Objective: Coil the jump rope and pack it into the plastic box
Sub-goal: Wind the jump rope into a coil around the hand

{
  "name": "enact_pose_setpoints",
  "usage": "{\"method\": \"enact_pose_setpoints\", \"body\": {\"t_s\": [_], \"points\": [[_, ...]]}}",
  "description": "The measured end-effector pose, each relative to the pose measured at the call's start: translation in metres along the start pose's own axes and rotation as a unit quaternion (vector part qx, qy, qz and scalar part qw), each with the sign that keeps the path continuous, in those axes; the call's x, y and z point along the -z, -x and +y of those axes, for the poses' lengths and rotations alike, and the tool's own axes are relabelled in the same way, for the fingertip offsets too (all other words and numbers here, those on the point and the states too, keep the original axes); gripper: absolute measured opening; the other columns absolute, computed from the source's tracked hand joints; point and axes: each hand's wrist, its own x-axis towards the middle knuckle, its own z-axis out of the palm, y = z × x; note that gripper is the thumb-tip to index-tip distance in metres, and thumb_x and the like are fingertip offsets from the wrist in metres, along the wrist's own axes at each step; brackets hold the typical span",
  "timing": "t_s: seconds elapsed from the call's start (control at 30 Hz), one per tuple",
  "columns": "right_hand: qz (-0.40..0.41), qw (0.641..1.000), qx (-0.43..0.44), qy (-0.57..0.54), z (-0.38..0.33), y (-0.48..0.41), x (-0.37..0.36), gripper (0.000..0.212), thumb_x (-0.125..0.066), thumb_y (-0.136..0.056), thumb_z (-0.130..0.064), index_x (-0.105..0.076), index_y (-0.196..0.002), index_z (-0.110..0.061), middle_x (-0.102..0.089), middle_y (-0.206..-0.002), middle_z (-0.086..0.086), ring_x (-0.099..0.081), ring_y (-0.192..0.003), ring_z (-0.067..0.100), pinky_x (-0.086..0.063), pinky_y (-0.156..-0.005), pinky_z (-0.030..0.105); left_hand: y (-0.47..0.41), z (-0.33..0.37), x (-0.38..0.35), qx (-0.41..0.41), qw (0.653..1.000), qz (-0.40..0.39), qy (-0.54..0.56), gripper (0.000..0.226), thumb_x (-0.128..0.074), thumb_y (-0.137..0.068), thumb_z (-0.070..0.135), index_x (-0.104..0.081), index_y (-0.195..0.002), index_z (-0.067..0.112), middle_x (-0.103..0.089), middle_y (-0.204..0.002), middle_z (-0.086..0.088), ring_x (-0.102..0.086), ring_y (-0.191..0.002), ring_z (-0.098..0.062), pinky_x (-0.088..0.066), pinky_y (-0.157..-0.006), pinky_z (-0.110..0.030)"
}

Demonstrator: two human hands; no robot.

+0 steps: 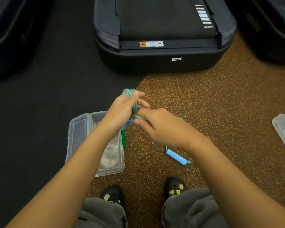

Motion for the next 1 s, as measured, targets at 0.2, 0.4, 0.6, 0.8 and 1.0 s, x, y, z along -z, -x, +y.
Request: {"method": "enact_pose_setpoints", "body": {"t_s": [0.2, 0.4, 0.6, 0.8, 1.0], "points": [[0.067, 0.996, -0.013, -0.055, 0.012, 0.002, 0.023, 0.016, -0.051, -0.092, -0.03, -0.058, -0.087, -0.016, -0.057, -0.063, -0.009, -0.049, -0.055, 0.003, -0.037, -0.058, 0.018, 0.005, -0.001, -0.003, 0.033, 0.987, -0.078, -0.137, 0.054, -0.029, -0.094, 0.049, -0.067, -0.079, 0.014, -0.069, -0.077, -0.002, -0.064, -0.08, -0.011, -0.046, -0.082, -0.024], [0.153, 0.982, -0.034, -0.106, 0.025, 0.002, 0.032, 0.017, -0.058, -0.086, -0.032, -0.055, -0.075, -0.02, -0.049, -0.056, -0.009, -0.045, -0.055, 0.001, -0.034, -0.054, 0.014, 0.009, 0.006, -0.004, 0.07, 0.972, -0.223, -0.014, 0.075, -0.024, -0.08, 0.064, -0.062, -0.075, 0.0, -0.04, -0.043, 0.0, -0.047, -0.045, -0.015, -0.051, -0.072, -0.028], [0.158, 0.98, -0.059, -0.104, 0.025, -0.001, 0.029, 0.024, -0.043, -0.094, -0.033, -0.047, -0.072, -0.023, -0.047, -0.06, -0.009, -0.044, -0.057, 0.002, -0.033, -0.057, 0.015, 0.013, 0.018, 0.0, 0.094, 0.928, -0.254, 0.255, 0.052, -0.031, -0.084, 0.052, -0.057, -0.057, 0.015, -0.035, -0.029, 0.008, -0.036, -0.029, -0.006, -0.049, -0.055, -0.019], [0.014, 0.991, -0.109, -0.072, 0.014, -0.003, 0.009, 0.033, -0.03, -0.098, -0.033, -0.052, -0.096, -0.008, -0.064, -0.092, 0.017, -0.058, -0.083, 0.032, -0.044, -0.072, 0.038, 0.008, 0.019, 0.01, 0.045, 0.891, -0.136, 0.43, 0.043, -0.032, -0.094, 0.038, -0.06, -0.072, 0.013, -0.048, -0.043, 0.008, -0.05, -0.043, -0.006, -0.053, -0.066, -0.018], [-0.039, 0.995, -0.089, -0.037, 0.001, -0.005, -0.002, 0.016, -0.032, -0.098, -0.028, -0.033, -0.086, -0.017, -0.045, -0.079, 0.007, -0.044, -0.071, 0.025, -0.031, -0.064, 0.032, 0.002, 0.014, 0.01, 0.012, 0.915, -0.057, 0.399, 0.033, -0.027, -0.099, 0.025, -0.054, -0.111, 0.008, -0.074, -0.095, -0.001, -0.07, -0.092, -0.012, -0.055, -0.081, -0.023]]}}
